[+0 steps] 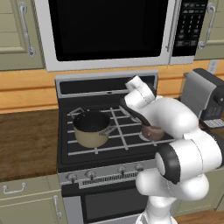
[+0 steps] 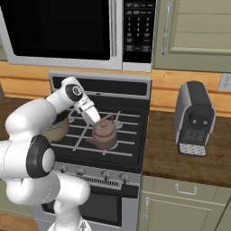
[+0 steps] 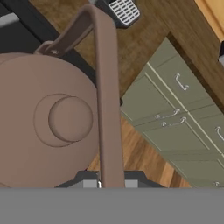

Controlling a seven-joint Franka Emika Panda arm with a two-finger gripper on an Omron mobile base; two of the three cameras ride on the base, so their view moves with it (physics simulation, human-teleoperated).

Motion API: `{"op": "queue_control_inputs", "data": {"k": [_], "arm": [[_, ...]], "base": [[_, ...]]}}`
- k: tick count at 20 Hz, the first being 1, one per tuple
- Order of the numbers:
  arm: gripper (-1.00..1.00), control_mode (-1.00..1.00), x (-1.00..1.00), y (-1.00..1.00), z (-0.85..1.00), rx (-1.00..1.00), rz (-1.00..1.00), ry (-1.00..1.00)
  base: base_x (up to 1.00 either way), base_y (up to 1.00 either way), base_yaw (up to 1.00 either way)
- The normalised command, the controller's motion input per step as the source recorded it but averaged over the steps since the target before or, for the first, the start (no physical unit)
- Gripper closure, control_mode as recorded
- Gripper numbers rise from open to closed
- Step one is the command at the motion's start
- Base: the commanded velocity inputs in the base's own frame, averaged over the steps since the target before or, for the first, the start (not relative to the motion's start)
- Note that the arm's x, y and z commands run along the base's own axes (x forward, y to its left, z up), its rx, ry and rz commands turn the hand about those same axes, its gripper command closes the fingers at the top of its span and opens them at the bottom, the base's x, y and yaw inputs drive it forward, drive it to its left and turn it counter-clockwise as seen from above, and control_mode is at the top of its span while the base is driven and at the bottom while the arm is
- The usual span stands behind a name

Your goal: Pick the kettle from the counter and place it on a stove burner. Then turn the burner on.

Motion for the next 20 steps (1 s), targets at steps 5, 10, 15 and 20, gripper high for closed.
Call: {"op": "queue_control_inputs", "data": {"k": [5,10,15,20], "arm": [[1.00,-1.00,0.37,0.01,0.00,0.00,-0.03,0.00],[1.00,-1.00,0.03,0.00,-0.28,-0.03,0.00,0.04],[1.00,-1.00,0.00,0.02,-0.36,-0.03,0.00,0.02],[1.00,-1.00,0.04,0.01,-0.04,0.00,0.00,0.00]], "base": [[0.00,0.00,0.00],[0.00,0.00,0.00],[0.00,0.00,0.00],[0.00,0.00,0.00]]}}
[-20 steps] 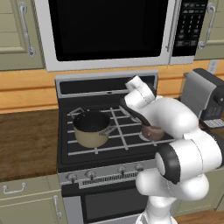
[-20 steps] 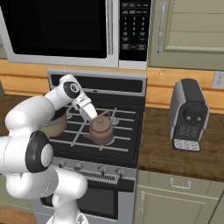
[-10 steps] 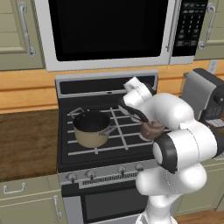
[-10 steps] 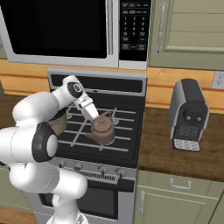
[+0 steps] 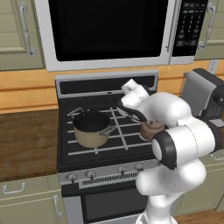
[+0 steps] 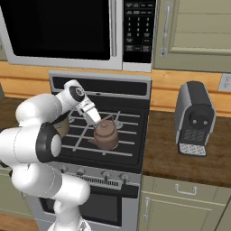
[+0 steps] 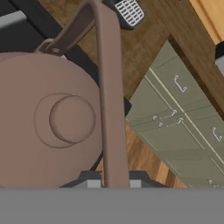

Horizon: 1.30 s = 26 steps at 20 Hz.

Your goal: Pick the kettle from the counter and place it on a stove burner. Then turn the burner on.

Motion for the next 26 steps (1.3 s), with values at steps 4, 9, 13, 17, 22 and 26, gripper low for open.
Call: {"op": "queue_control_inputs", "data": {"k": [4,9,13,17,22,26], "arm": [[-1.00,-1.00,0.02,0.00,0.00,0.00,0.00,0.00],[-1.00,-1.00,0.02,0.00,0.00,0.00,0.00,0.00],[-1.00,-1.00,0.28,0.00,0.09,0.00,0.00,-0.11],[-1.00,-1.00,0.29,0.09,0.09,0.00,0.00,-0.21],[-1.00,-1.00,0.34,0.27,0.01,0.00,0.00,-0.26],[-1.00,-1.00,0.13,0.25,0.17,0.02,0.00,-0.35]], "base": [[0.00,0.00,0.00],[0.00,0.00,0.00],[0.00,0.00,0.00],[0.00,0.00,0.00],[0.00,0.00,0.00],[0.00,0.00,0.00]]}}
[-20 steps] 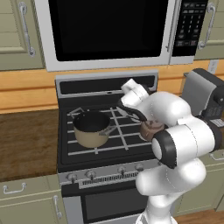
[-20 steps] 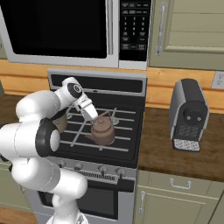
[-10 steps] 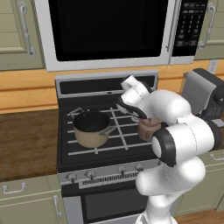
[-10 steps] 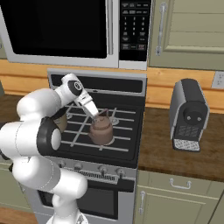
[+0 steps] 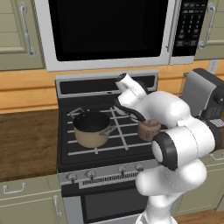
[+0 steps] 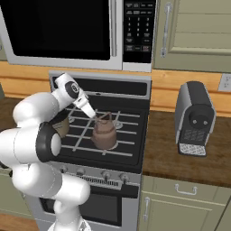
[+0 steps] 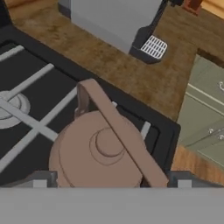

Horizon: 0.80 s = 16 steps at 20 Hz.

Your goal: Pick the kettle from the counter and place it on a stove burner. Then turn the burner on.

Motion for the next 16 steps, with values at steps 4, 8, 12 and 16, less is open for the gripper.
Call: {"op": "queue_control_inputs", "data": {"k": [4,8,12,16], "arm": [[-1.00,-1.00,-0.60,-0.19,0.42,0.00,0.00,-0.38],[-1.00,-1.00,-0.99,-0.75,0.30,0.00,0.00,-0.28],[-1.00,-1.00,-1.00,-1.00,0.00,0.01,0.01,-0.23],[-1.00,-1.00,-1.00,-0.95,-0.83,-0.12,0.17,-0.05]], "base": [[0.00,0.00,0.00],[0.00,0.00,0.00],[0.00,0.00,0.00],[0.00,0.00,0.00]]}}
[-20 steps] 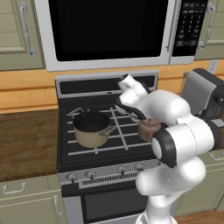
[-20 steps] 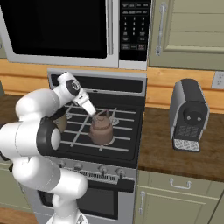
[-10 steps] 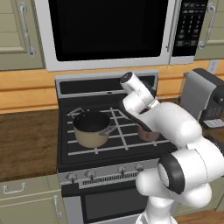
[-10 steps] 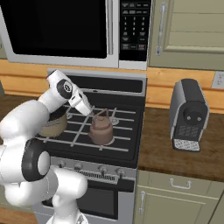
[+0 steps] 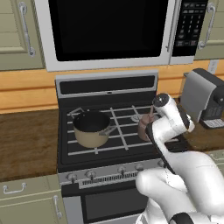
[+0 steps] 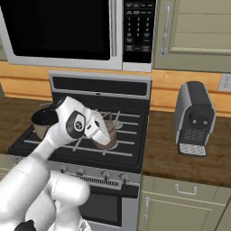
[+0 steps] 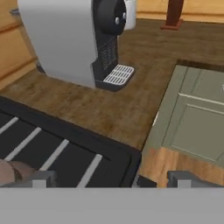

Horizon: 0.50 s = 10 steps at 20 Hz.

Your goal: Pick the kettle from the counter and place it on a stove burner. Then turn the burner on.

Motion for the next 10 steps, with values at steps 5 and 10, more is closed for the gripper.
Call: {"op": "queue_control_inputs", "data": {"k": [5,10], "arm": [[-1.00,-1.00,-1.00,-0.89,-1.00,-0.20,0.34,0.00],[-1.00,-1.00,-0.95,-0.86,-1.00,-0.22,0.43,0.10]], "base": [[0.00,0.00,0.00],[0.00,0.00,0.00]]}}
